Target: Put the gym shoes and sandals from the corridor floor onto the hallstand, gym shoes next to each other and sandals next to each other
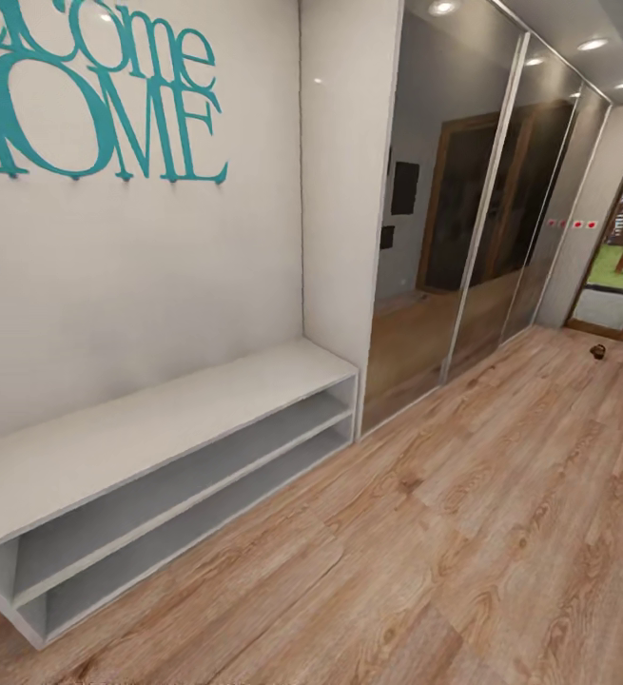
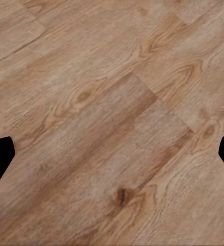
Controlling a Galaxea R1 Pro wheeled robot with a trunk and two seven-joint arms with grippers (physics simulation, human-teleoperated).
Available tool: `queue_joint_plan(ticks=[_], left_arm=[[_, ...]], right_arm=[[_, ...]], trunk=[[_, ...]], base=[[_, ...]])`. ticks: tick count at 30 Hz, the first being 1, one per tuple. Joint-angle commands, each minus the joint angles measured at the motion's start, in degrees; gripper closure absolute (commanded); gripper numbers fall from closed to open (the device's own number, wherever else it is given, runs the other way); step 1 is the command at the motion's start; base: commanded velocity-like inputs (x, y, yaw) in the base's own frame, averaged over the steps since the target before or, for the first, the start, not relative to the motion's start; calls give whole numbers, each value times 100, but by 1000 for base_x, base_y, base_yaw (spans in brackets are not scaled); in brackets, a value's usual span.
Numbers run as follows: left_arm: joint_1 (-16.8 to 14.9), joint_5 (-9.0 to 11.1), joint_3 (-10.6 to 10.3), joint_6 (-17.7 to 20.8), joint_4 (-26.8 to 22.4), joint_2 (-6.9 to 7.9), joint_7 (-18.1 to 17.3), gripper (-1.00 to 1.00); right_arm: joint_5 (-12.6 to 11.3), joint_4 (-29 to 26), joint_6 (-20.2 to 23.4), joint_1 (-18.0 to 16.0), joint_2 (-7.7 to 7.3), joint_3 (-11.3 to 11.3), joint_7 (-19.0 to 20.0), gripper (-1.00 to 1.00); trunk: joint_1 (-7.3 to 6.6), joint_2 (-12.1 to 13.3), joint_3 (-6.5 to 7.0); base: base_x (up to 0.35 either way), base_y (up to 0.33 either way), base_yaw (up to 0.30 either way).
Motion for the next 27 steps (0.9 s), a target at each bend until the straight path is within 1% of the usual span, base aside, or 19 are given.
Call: queue_joint_plan(ticks=[1,27], left_arm=[[-5,41,-2,-17,7,-1,-9,-100],[-5,39,-2,-17,7,0,-9,-100]], right_arm=[[2,2,-16,-2,0,2,-14,-100],[3,1,-17,-2,16,2,-14,-100]], trunk=[[0,-3,-10],[0,-3,-111]], base=[[0,0,256],[0,0,257]])
